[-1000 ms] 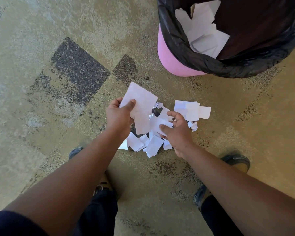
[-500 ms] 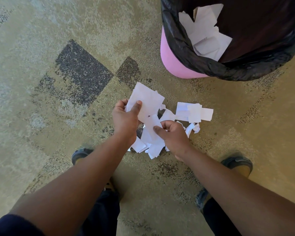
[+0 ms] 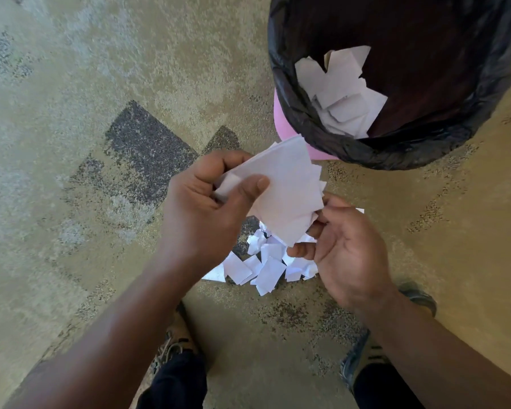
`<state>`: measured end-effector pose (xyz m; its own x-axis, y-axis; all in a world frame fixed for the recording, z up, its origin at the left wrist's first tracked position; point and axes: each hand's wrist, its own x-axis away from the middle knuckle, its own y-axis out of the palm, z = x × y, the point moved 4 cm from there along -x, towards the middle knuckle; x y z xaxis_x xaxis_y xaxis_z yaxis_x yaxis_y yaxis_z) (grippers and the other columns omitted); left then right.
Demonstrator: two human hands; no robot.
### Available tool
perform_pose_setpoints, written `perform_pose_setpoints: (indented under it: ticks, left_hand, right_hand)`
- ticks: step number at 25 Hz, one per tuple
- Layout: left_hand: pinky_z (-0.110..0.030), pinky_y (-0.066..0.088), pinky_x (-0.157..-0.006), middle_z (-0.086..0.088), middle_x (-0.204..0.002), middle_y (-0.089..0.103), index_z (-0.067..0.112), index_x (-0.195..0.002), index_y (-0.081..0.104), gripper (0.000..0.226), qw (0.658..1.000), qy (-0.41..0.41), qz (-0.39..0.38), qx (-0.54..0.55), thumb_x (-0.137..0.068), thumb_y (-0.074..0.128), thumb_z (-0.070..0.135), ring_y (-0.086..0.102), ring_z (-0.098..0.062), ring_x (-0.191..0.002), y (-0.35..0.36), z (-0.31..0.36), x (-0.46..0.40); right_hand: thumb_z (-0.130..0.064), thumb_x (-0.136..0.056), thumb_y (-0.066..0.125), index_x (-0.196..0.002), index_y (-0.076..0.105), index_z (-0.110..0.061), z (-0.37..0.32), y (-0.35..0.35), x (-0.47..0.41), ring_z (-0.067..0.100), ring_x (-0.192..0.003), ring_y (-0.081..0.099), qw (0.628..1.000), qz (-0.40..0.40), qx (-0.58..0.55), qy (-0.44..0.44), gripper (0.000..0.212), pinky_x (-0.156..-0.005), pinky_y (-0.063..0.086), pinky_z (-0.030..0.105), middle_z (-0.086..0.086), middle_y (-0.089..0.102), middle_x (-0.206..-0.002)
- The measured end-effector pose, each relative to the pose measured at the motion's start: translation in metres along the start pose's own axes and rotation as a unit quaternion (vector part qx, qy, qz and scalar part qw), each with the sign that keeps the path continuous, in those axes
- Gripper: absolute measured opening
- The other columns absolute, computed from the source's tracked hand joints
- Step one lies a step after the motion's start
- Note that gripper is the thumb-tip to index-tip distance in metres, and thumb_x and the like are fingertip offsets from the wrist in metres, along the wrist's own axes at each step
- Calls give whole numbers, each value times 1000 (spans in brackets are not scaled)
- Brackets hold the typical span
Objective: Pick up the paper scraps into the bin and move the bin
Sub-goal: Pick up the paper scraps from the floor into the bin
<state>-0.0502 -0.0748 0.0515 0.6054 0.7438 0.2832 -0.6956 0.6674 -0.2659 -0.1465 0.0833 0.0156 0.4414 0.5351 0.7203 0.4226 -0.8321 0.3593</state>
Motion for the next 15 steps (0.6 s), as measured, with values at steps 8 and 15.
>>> perform_pose_setpoints:
  ticks: [8,15]
  left_hand:
    - [-16,46,-68,15,-84,66,16,-95,69,12,958,277,6,-67,-89,79,11,59,7,-74,28,107,-38]
    - [-38,48,-65,-1,-80,74,20,-98,74,16,853,349,-112,-371,-86,73,30,66,-29,-72,77,103,-110]
  right_hand:
    - [1,-93,66,-110,65,-12,-124,17,24,13,-82,71,888,32,232,-396,21,-69,60,29,-6,75,-91]
    - [-11,-92,66,-124,66,-26,-166,-16,-31,16,-99,68,737,118,579,-327,35,-85,57,43,-5,72,-112]
